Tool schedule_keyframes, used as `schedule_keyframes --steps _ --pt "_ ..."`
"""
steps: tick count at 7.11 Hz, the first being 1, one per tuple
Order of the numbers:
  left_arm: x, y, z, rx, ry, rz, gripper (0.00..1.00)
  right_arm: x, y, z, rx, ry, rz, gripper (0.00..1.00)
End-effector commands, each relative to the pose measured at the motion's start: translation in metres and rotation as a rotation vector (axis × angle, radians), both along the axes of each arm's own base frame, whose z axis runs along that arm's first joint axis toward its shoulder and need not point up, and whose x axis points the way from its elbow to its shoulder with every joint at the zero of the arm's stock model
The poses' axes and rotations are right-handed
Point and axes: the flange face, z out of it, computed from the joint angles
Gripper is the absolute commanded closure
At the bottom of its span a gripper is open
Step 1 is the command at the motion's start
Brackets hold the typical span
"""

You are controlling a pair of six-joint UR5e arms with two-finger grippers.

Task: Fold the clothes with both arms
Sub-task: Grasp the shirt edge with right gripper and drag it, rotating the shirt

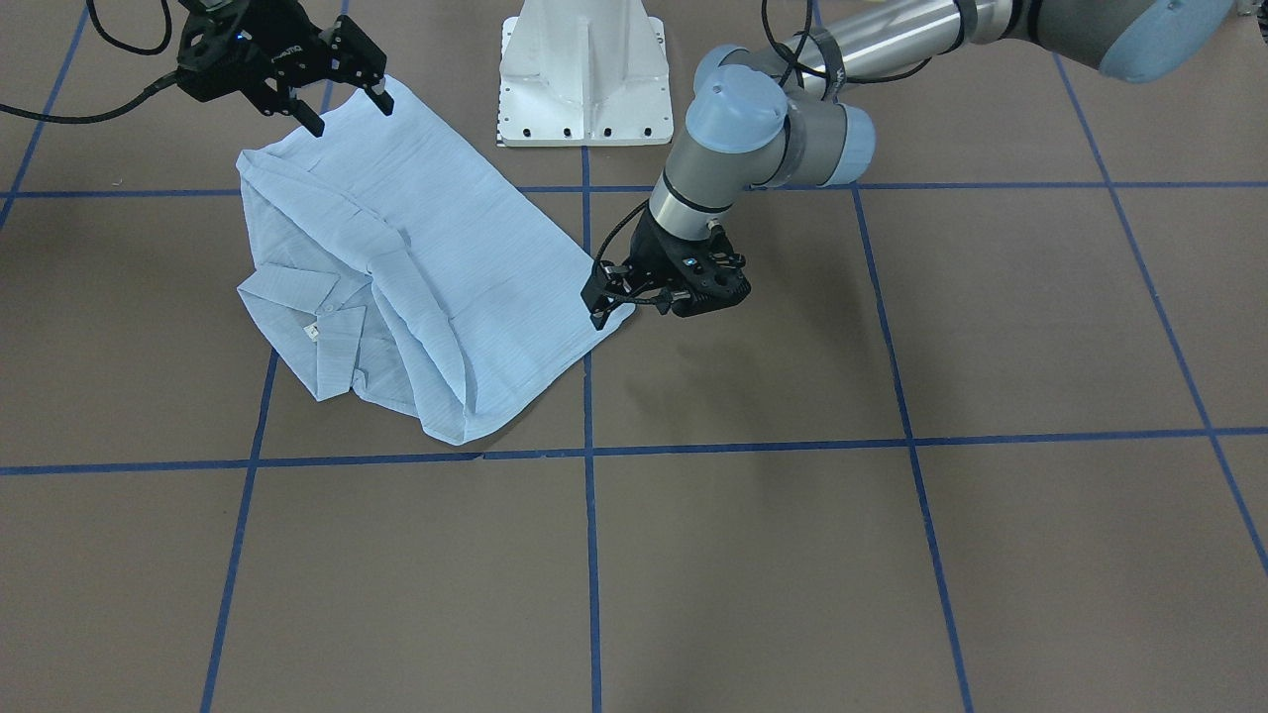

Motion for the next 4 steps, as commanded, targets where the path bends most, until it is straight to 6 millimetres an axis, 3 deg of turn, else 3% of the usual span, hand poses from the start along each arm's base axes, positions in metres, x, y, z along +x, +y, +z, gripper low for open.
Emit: schedule_keyframes --steps 1,4 --pt "0.018 0.003 0.009 -0.029 -0.027 -0.002 0.06 0.013 -0.009 -0.002 -0.008 -0.009 0.019 0.00" --pt "0.039 0.032 0.016 -0.050 -0.068 0.047 0.08 0.013 -0.010 -0.002 -0.008 -0.009 0.021 0.00"
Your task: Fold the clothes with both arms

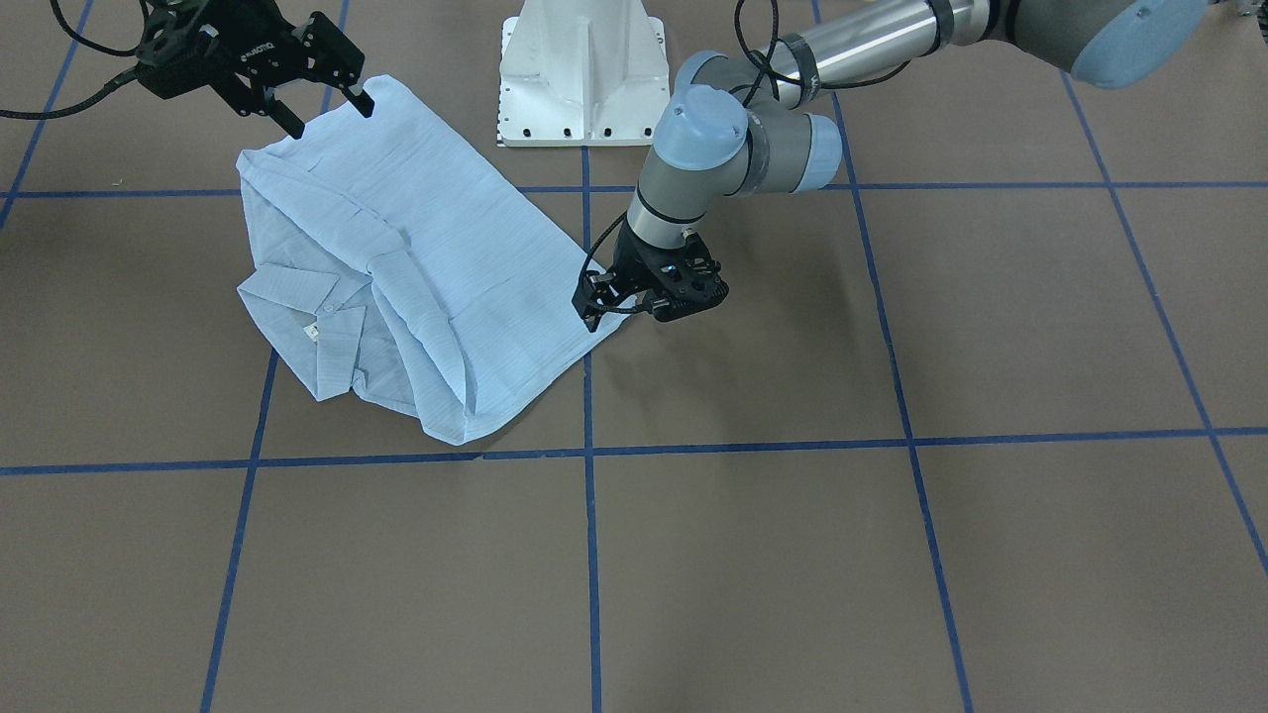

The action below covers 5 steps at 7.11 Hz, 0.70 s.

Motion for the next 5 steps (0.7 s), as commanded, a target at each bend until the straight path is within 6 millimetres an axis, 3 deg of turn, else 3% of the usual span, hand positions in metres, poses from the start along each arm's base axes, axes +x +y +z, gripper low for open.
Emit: schedule_keyframes --steps 1,2,3,4,5 --pt "0.018 0.025 0.006 -0.009 -0.016 0.042 0.10 -0.001 -0.001 0.001 -0.001 0.002 0.001 0.00" --pt "0.019 0.028 0.009 -0.011 -0.020 0.048 0.16 -0.001 -0.001 0.001 -0.001 0.002 0.002 0.00" --pt "0.018 0.029 0.007 -0.012 -0.016 0.052 0.47 -0.001 -0.001 0.002 -0.001 0.004 0.003 0.00" --pt "0.015 0.030 0.005 -0.014 -0.012 0.056 0.90 -0.001 -0.002 0.003 -0.003 0.006 0.003 0.00" --pt "0.007 0.036 -0.005 -0.024 -0.008 0.078 1.00 -0.001 -0.002 0.003 -0.003 0.006 0.003 0.00"
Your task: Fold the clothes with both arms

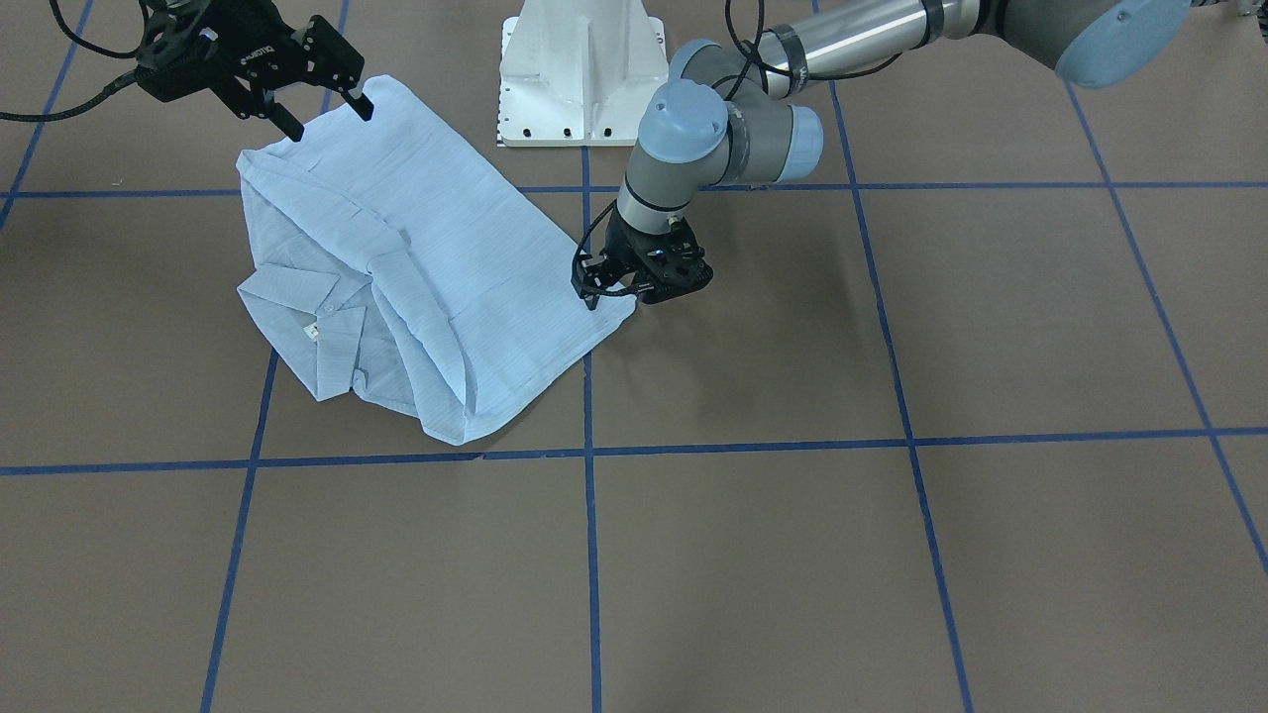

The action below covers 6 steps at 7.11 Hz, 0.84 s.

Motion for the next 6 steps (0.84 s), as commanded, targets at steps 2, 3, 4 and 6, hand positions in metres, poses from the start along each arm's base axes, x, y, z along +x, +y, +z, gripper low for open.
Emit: schedule_keyframes --steps 2,3,4,6 --pt "-0.020 0.016 -0.022 -0.020 0.043 0.063 1.00 0.002 -0.002 0.001 -0.001 0.001 0.006 0.00" --pt "-0.022 0.014 -0.023 -0.022 0.046 0.060 1.00 0.003 -0.003 0.001 -0.001 0.001 0.011 0.00" --pt "-0.024 0.010 -0.021 -0.020 0.043 0.052 1.00 0.004 -0.003 0.001 -0.001 0.001 0.013 0.00" --pt "-0.021 0.009 -0.006 -0.013 0.017 0.048 0.36 0.003 -0.005 0.003 -0.002 0.006 0.017 0.00"
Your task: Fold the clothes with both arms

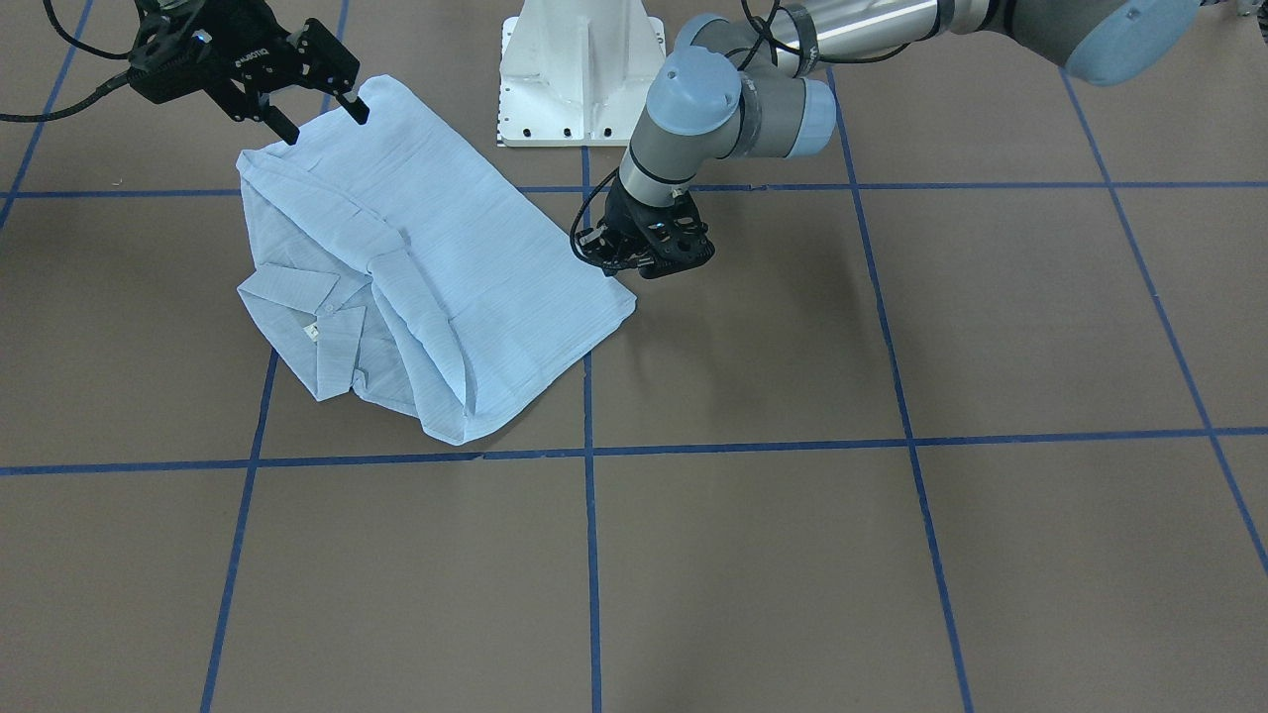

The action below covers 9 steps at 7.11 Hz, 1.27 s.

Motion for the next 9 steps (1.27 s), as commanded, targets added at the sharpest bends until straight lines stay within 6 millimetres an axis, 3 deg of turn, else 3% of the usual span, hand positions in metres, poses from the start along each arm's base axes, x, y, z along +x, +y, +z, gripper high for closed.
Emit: schedule_keyframes --steps 1,3,7,8,9 --pt "0.0064 -0.0025 0.0162 -0.001 -0.028 -0.001 0.19 -0.0016 -0.0011 0.0025 -0.002 0.006 0.002 0.00" --pt "0.0086 -0.0036 0.0158 0.004 -0.031 -0.011 0.16 -0.0011 -0.0016 0.0025 -0.002 0.006 0.004 0.00" --pt "0.0147 -0.0065 0.0212 -0.007 -0.039 -0.015 0.26 -0.0018 -0.0021 0.0062 -0.007 0.013 0.004 0.00" --pt "0.0157 -0.0057 0.0219 -0.008 -0.040 -0.013 0.38 -0.0027 -0.0027 0.0069 -0.008 0.014 0.004 0.00" --pt "0.0161 -0.0059 0.0215 -0.008 -0.040 -0.013 0.57 -0.0026 -0.0026 0.0075 -0.009 0.015 0.004 0.00"
